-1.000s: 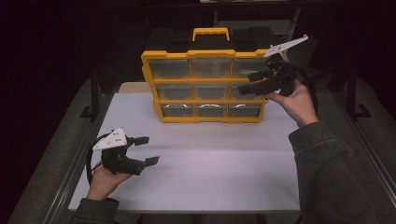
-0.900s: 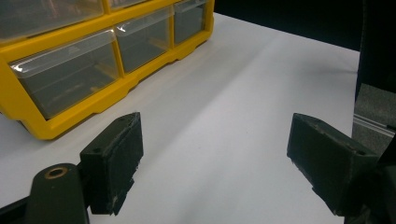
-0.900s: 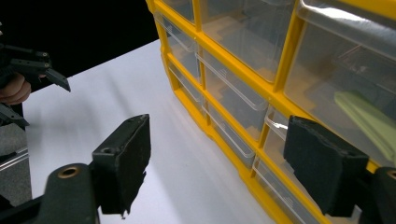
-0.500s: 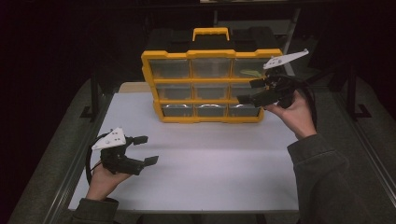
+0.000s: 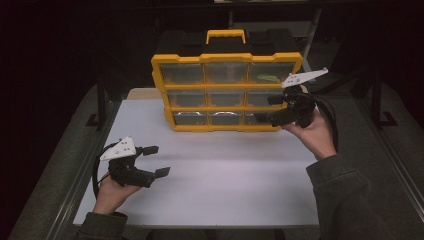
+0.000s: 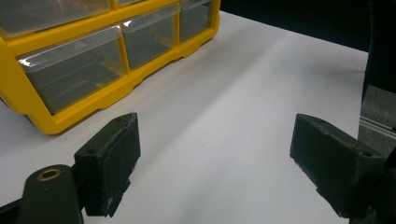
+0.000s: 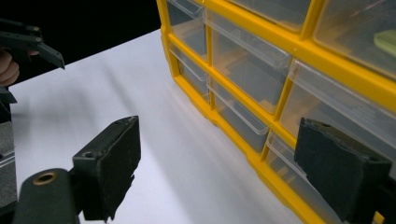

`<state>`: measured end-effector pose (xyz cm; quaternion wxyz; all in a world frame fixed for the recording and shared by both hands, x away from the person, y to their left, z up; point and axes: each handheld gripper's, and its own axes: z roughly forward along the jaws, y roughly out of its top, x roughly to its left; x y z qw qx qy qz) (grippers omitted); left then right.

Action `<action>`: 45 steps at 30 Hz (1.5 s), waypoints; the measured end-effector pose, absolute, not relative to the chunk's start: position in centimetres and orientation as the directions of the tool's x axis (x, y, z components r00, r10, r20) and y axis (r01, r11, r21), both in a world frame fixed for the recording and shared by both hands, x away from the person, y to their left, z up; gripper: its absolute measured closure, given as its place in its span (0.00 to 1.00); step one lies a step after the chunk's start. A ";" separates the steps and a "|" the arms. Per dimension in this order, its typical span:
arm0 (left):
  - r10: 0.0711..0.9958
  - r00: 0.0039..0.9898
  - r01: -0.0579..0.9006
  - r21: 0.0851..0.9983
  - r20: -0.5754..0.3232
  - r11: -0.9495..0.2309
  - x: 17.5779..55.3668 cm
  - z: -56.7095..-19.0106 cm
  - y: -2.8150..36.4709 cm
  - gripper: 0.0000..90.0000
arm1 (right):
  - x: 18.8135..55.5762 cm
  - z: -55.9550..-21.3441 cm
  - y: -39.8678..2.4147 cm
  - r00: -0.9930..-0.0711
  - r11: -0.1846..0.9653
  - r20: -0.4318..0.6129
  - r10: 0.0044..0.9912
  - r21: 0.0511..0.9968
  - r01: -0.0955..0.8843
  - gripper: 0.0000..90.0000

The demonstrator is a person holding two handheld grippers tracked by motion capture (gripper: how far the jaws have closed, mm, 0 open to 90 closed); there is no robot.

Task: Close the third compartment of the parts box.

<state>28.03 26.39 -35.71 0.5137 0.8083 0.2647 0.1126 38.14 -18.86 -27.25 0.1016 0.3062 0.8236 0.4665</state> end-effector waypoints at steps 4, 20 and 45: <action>0.547 0.833 0.313 0.890 -0.090 -0.331 28.0 -35.8 26.4 0.18 | 37.9 -27.9 -18.8 -0.792 0.382 0.111 0.601 0.830 0.407 0.15; 0.548 0.833 0.315 0.881 -0.079 -0.353 28.3 -36.3 26.6 0.17 | 37.1 -30.4 -18.1 -0.796 0.391 0.091 0.598 0.835 0.388 0.15; 0.569 0.817 0.346 0.873 -0.099 -0.344 28.4 -37.6 26.4 0.17 | 35.2 -34.9 -18.2 -0.791 0.367 0.096 0.604 0.848 0.382 0.15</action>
